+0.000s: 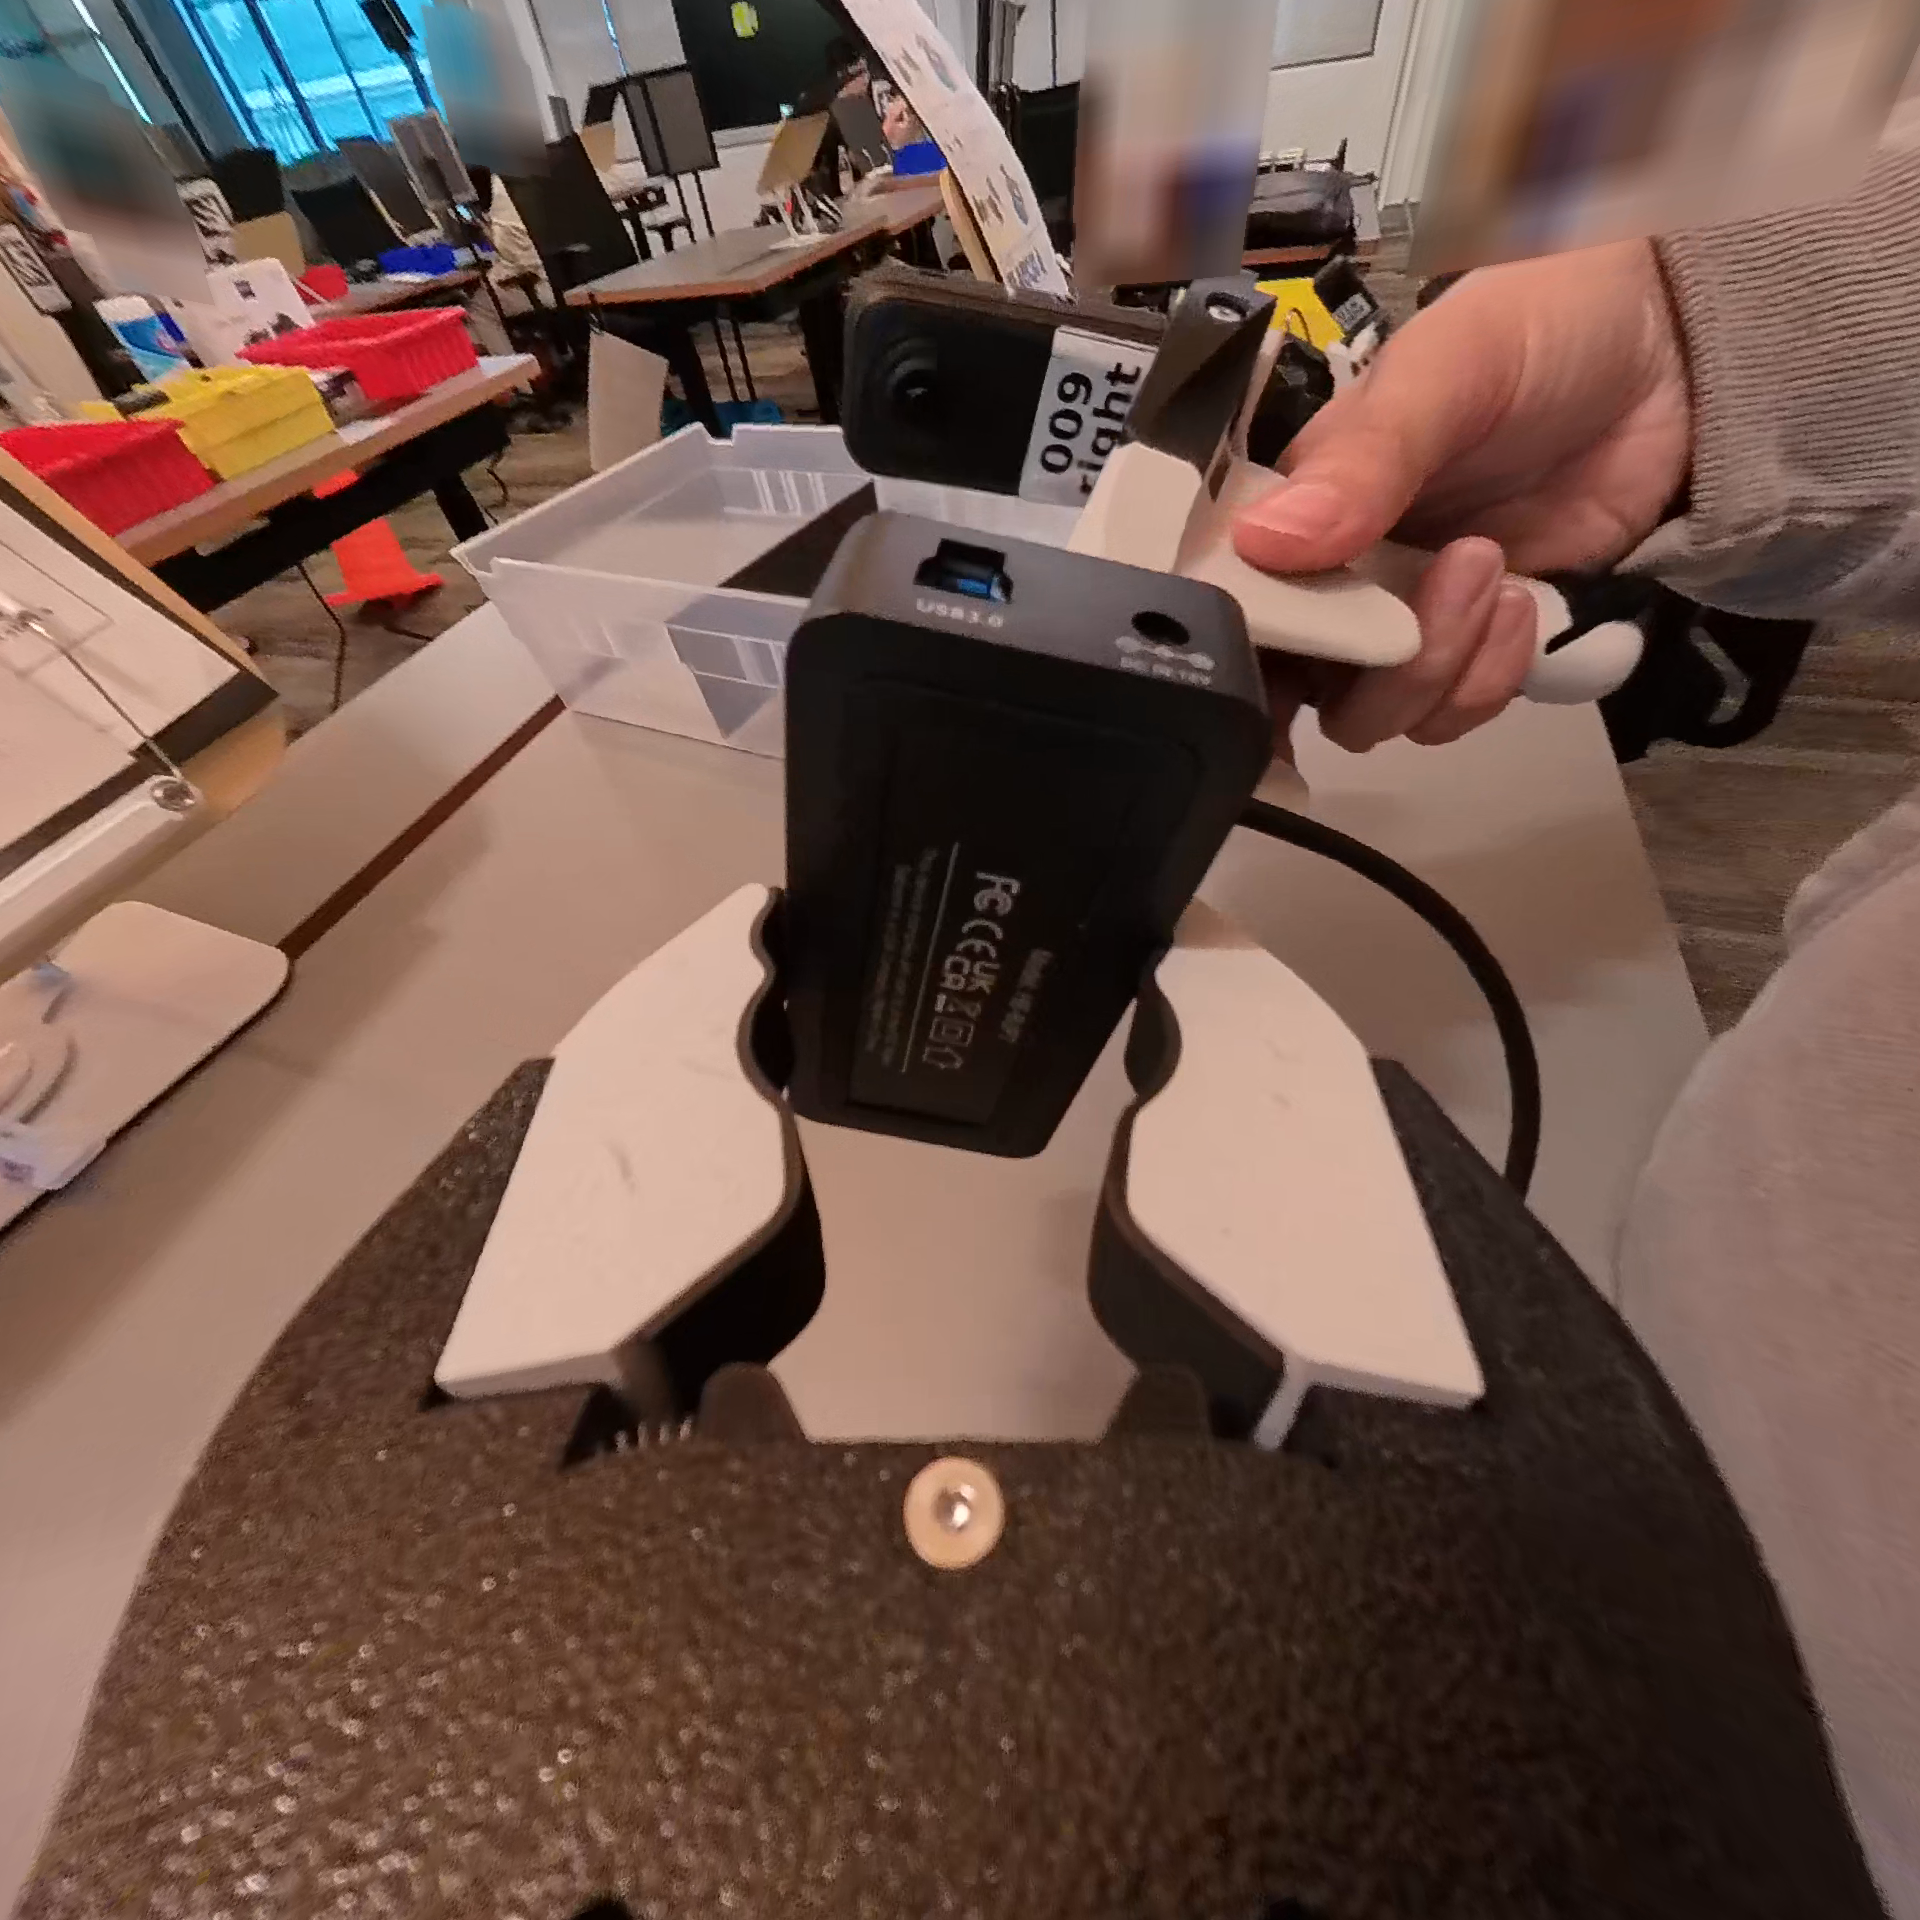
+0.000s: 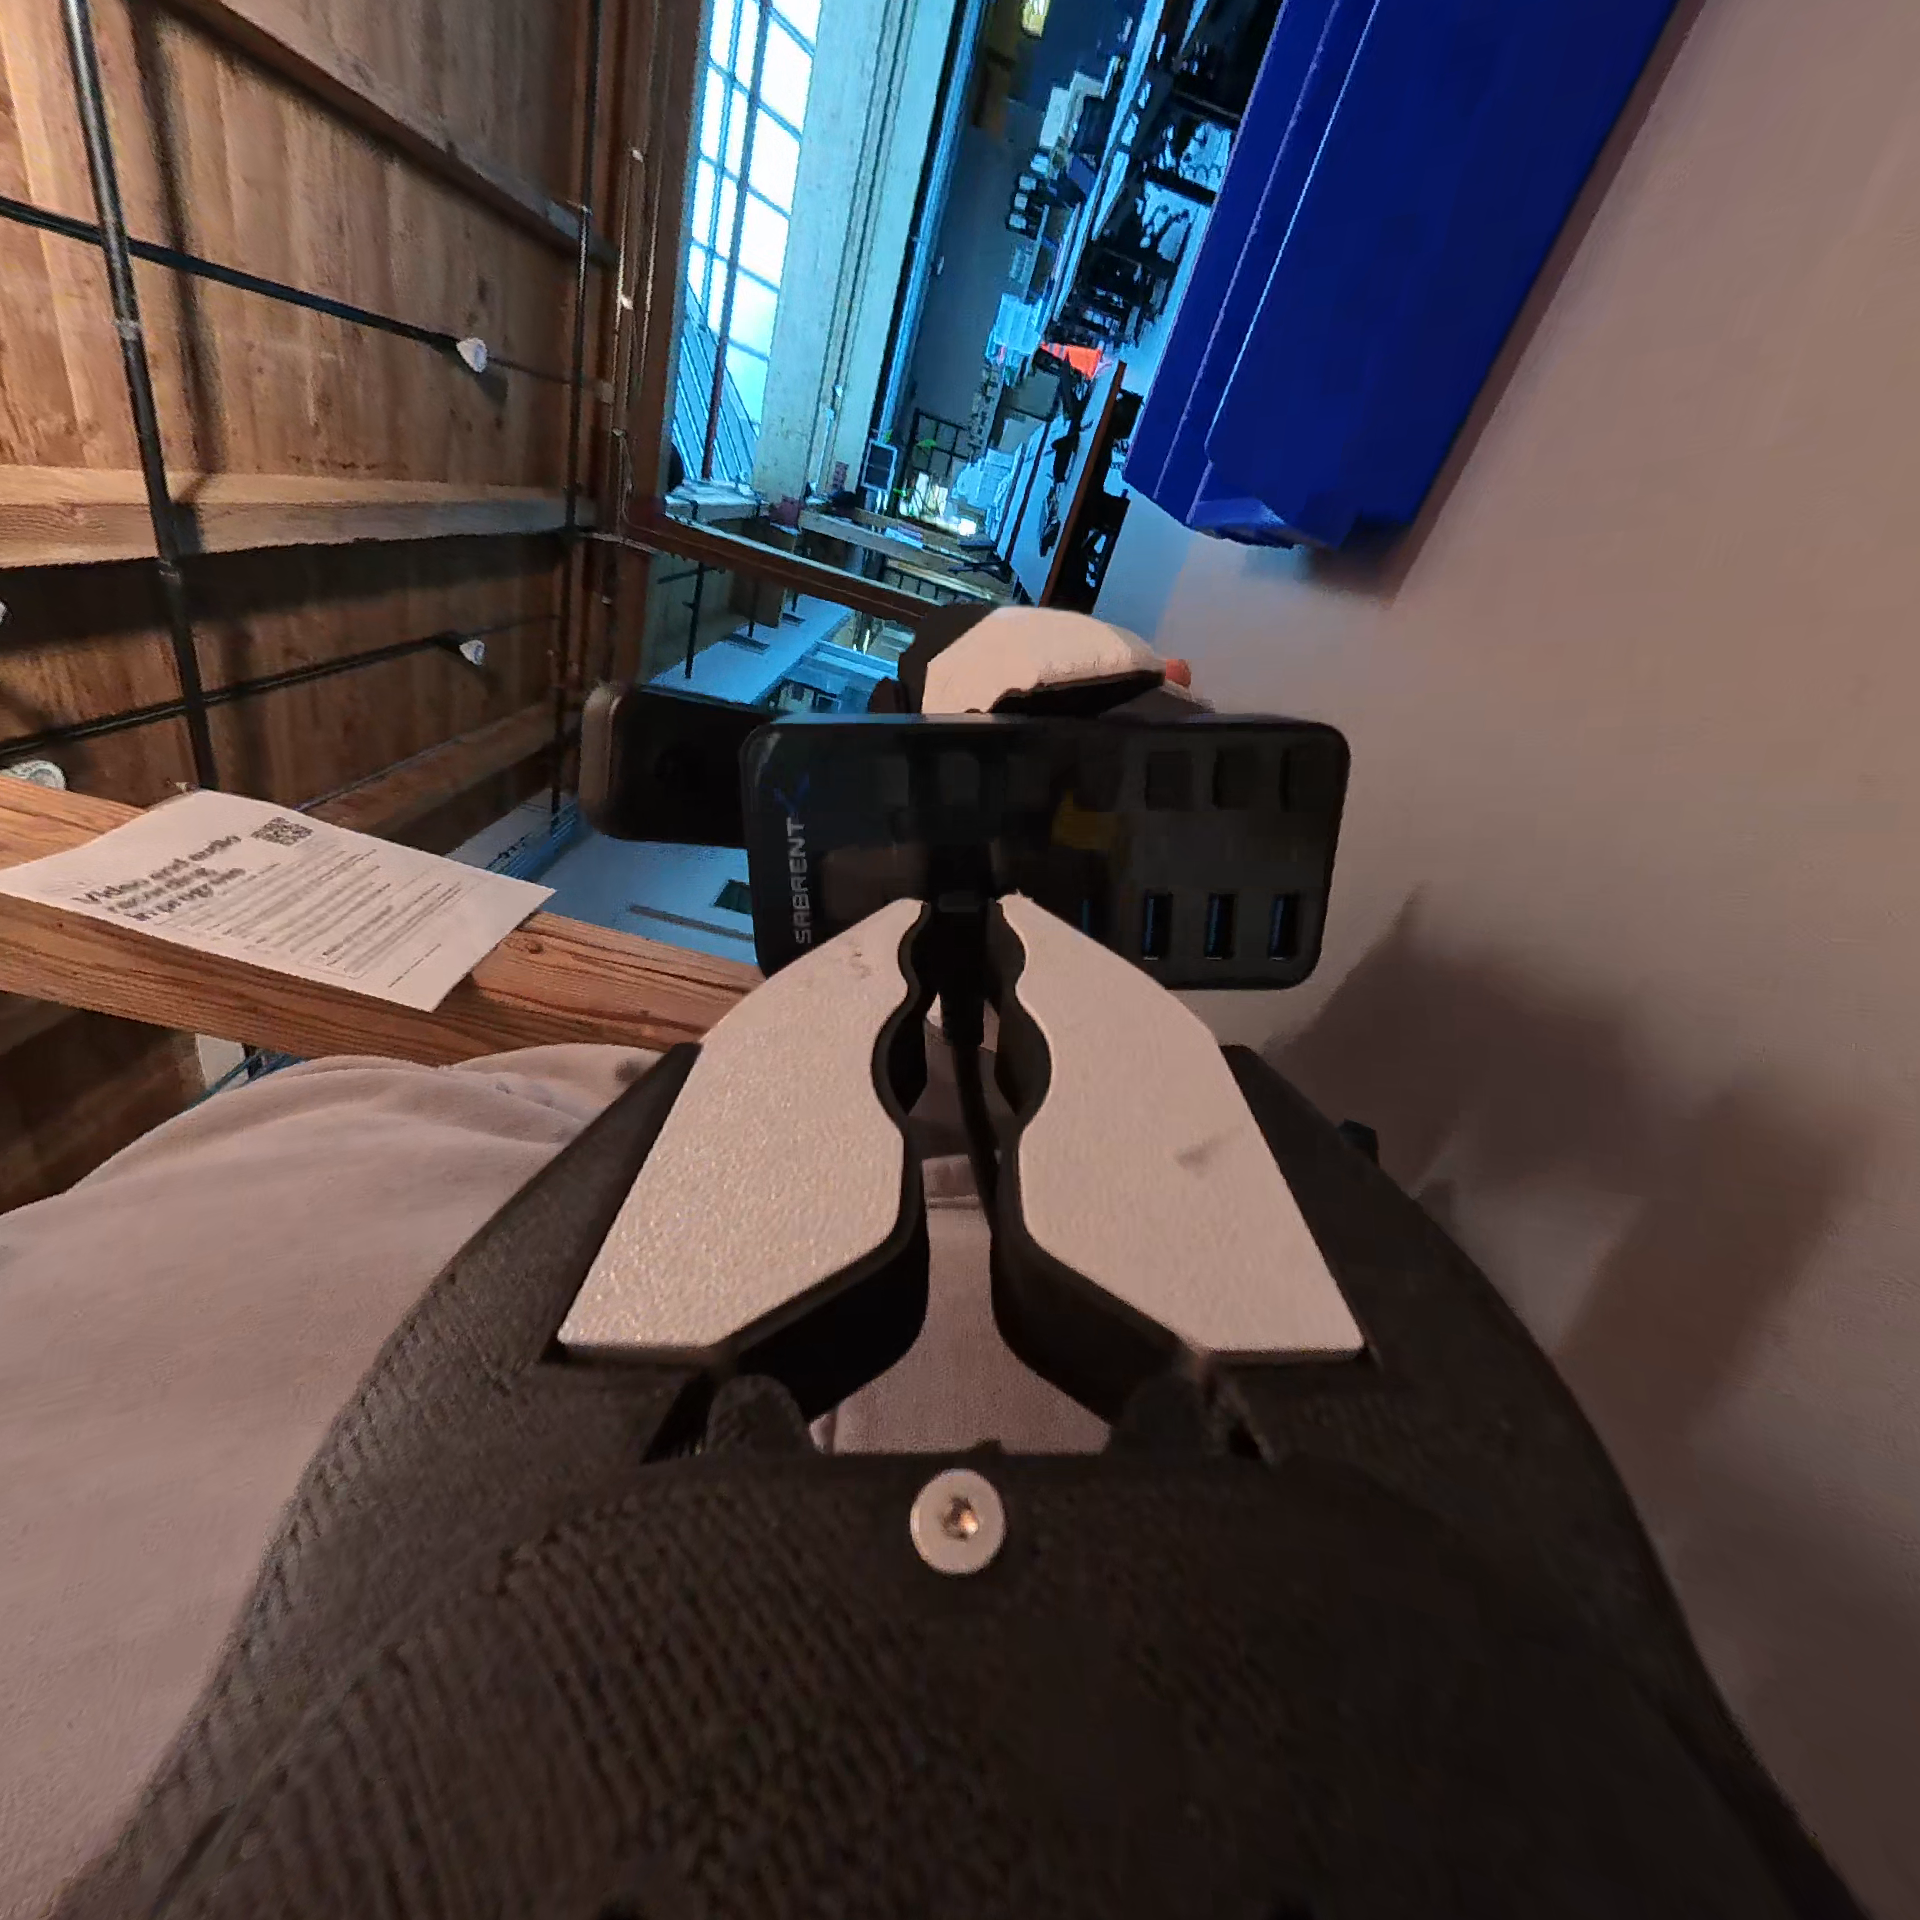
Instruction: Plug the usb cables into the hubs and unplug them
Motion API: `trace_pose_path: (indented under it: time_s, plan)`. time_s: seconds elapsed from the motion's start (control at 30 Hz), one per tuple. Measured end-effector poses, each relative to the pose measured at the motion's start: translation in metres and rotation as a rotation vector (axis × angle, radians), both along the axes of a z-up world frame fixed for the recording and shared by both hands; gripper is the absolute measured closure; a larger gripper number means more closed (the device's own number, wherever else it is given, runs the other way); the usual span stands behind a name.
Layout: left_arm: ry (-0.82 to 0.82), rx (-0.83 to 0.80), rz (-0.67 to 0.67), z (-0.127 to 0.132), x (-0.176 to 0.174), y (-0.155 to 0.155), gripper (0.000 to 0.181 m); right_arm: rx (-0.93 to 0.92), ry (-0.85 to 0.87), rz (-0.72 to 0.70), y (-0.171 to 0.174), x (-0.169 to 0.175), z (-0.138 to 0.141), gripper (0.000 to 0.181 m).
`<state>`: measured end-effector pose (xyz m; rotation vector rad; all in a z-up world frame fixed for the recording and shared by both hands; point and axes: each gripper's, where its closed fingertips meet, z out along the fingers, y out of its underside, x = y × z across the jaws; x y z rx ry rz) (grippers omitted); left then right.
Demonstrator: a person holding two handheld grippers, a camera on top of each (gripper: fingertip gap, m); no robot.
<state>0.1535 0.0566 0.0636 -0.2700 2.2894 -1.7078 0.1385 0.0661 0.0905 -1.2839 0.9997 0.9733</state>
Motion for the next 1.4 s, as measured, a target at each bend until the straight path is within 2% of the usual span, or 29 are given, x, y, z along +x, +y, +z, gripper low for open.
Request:
trace_pose_path:
  time_s: [0.27, 0.53, 0.63, 0.8, 1.1, 1.23, 1.33, 1.4]
  plan:
    - [-0.030, 0.024, -0.031, -0.009, -0.010, -0.010, 0.120, -0.134, -0.065, 0.124, -0.012, -0.012, -0.012, 0.172]
    - [-0.058, 0.027, -0.057, -0.009, -0.022, -0.016, 0.120, -0.158, -0.108, 0.186, -0.019, -0.028, -0.014, 0.172]
    - [-0.080, 0.012, -0.049, -0.002, -0.020, -0.015, 0.120, -0.094, -0.075, 0.140, -0.018, -0.025, -0.008, 0.172]
    - [-0.062, 0.009, -0.024, -0.002, -0.019, -0.008, 0.120, 0.066, 0.081, 0.063, -0.010, -0.023, -0.005, 0.173]
    - [-0.034, -0.022, 0.073, -0.008, -0.010, -0.007, 0.120, 0.007, 0.063, -0.013, -0.009, -0.017, -0.012, 0.173]
    - [-0.008, -0.044, 0.095, -0.010, -0.008, -0.009, 0.120, -0.046, -0.038, -0.034, -0.010, -0.014, -0.013, 0.172]
    - [-0.002, -0.094, 0.104, -0.003, -0.008, -0.012, 0.120, -0.059, -0.083, -0.008, -0.014, -0.014, -0.008, 0.172]
    - [-0.026, -0.069, 0.088, -0.001, -0.010, -0.017, 0.120, -0.073, -0.114, 0.038, -0.019, -0.016, -0.005, 0.171]
